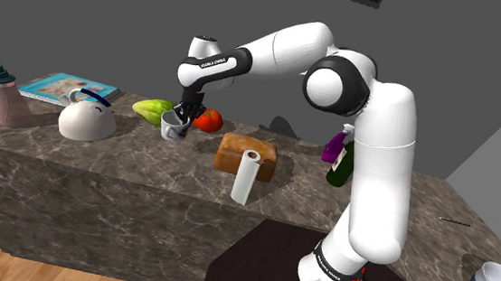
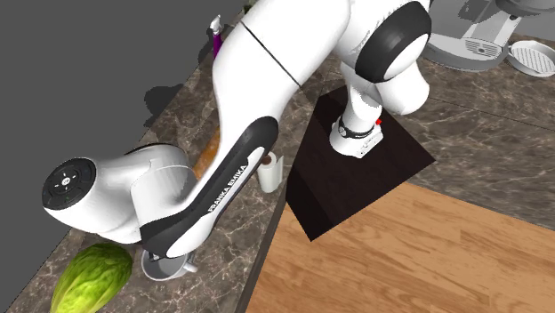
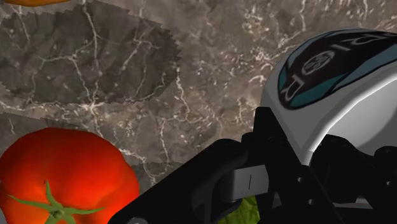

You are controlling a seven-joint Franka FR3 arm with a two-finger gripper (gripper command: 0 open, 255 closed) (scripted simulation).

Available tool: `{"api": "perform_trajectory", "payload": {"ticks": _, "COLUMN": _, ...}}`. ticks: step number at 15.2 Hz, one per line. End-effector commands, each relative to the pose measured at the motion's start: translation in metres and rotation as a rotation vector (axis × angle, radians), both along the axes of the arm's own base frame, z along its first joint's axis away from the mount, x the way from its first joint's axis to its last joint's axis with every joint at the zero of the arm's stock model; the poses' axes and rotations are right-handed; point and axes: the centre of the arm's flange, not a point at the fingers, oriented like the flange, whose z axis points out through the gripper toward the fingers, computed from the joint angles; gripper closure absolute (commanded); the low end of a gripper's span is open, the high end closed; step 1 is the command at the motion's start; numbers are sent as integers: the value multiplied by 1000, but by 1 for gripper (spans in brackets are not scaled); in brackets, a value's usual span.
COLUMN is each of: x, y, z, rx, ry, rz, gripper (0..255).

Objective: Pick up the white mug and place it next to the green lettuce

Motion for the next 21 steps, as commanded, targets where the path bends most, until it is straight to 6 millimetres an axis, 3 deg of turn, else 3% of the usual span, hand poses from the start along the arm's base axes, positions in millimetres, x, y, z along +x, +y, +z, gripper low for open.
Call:
{"api": "perform_trajectory", "payload": {"ticks": 1, "x": 0, "y": 0, "z": -11, "rx": 0, "ry": -1, "rz": 0, "gripper": 255}}
{"api": "perform_trajectory", "payload": {"ticks": 17, "x": 0, "y": 0, "z": -97, "rx": 0, "ry": -1, "rz": 0, "gripper": 255}}
{"api": "perform_trajectory", "payload": {"ticks": 21, "x": 0, "y": 0, "z": -97, "rx": 0, "ry": -1, "rz": 0, "gripper": 255}}
